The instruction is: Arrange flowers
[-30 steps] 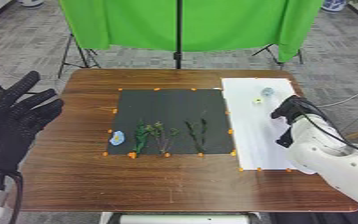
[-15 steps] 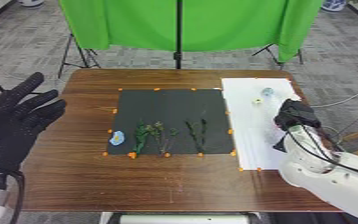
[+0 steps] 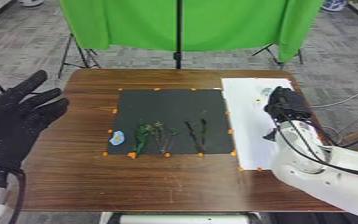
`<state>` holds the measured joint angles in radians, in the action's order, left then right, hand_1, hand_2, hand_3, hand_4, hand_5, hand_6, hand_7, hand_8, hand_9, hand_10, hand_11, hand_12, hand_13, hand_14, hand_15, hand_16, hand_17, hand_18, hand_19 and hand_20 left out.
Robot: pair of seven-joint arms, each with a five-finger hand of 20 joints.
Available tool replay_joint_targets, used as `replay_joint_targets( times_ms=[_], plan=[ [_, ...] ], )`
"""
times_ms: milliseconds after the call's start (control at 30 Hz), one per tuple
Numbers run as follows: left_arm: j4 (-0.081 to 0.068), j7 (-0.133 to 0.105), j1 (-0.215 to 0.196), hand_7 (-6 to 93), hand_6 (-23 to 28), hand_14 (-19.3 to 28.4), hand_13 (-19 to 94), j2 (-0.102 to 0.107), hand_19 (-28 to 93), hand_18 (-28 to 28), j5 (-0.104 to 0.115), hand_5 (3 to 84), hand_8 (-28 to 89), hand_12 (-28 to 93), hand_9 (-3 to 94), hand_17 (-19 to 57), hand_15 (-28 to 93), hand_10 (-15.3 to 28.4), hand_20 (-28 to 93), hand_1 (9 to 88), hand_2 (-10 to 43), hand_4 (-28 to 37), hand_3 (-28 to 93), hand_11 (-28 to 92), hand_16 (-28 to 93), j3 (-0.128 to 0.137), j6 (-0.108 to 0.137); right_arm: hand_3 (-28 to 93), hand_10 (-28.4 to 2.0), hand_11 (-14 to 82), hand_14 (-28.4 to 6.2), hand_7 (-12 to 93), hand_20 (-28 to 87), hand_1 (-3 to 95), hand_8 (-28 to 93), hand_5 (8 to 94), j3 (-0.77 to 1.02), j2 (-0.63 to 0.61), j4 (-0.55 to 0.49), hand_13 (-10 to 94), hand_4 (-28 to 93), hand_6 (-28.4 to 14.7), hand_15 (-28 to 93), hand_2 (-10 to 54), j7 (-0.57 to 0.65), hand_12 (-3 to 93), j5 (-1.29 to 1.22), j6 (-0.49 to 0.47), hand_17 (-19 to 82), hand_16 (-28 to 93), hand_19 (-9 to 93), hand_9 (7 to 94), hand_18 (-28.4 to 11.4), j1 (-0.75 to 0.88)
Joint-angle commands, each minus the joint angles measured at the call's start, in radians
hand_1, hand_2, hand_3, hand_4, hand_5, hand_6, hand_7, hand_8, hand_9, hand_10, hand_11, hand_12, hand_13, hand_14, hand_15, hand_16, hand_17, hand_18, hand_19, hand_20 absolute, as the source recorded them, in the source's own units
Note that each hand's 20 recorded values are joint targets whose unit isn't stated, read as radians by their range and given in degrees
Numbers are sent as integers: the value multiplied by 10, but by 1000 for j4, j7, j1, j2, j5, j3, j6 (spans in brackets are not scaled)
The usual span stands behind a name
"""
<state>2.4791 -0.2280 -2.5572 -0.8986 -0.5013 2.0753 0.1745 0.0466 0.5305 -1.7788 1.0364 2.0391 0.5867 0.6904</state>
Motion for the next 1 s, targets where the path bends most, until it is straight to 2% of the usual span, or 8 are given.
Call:
replay_joint_targets(
  times_ms=[33,200,300,500,667,767,833,1000],
  plan=[
    [15,-1,-1,166,69,277,192,5,572,275,-14,297,-110,116,261,-108,496,202,166,218,81,-275,757,265,-88,8,-13,703,-63,180,-24,238,171,573,34,844,-80,300,-4,849,-283,13,560,-95,-165,314,-92,5,325,222,837,937,-181,-234],
    [12,-14,31,166,69,278,193,45,572,275,-18,297,-110,116,262,-108,496,202,166,218,82,-275,757,266,-88,-1,-27,705,-62,180,-24,238,172,570,33,843,-116,474,76,848,-283,15,560,-95,-217,313,-171,3,320,223,835,937,-178,-298],
    [5,-54,45,166,69,278,193,86,573,275,-9,297,-110,116,262,-108,496,202,167,218,81,-275,757,266,-88,-5,-25,705,-61,178,-22,239,174,568,32,842,-161,554,122,848,-283,17,561,-95,-232,313,-241,2,316,222,834,937,-176,-347],
    [-11,-97,96,166,69,278,194,133,576,277,-9,297,-110,116,263,-107,499,202,170,216,80,-274,759,268,-88,-21,-51,703,-59,166,-24,242,178,567,30,839,-235,653,179,846,-283,20,565,-95,-219,316,-352,30,309,219,828,937,-170,-408],
    [-22,-76,138,164,69,278,196,147,576,277,-17,299,-110,115,265,-105,497,203,171,217,80,-275,757,266,-89,-25,-91,695,-54,154,-22,244,184,568,25,832,-304,690,192,836,-283,25,578,-95,-209,317,-418,44,298,216,824,937,-164,-466],
    [-27,-83,141,162,69,277,199,160,576,278,-13,301,-109,116,268,-103,493,203,172,218,80,-274,756,264,-88,-26,-93,689,-51,143,-19,246,190,568,17,826,-337,727,214,829,-283,32,592,-95,-222,320,-471,42,292,214,822,937,-160,-496],
    [-33,-70,164,161,69,278,200,166,576,278,-15,301,-108,117,269,-102,492,203,173,217,79,-273,756,263,-87,-38,-104,687,-48,133,-18,248,195,568,11,820,-350,743,215,821,-283,38,603,-95,-218,319,-507,43,286,211,818,936,-156,-508],
    [-41,-64,194,160,69,278,201,177,577,279,-15,301,-107,118,270,-102,492,203,174,218,79,-272,756,263,-85,-64,-114,674,-40,110,-17,240,208,564,-5,817,-332,768,205,806,-283,53,620,-95,-210,300,-526,22,277,199,809,935,-151,-475]
  ],
)
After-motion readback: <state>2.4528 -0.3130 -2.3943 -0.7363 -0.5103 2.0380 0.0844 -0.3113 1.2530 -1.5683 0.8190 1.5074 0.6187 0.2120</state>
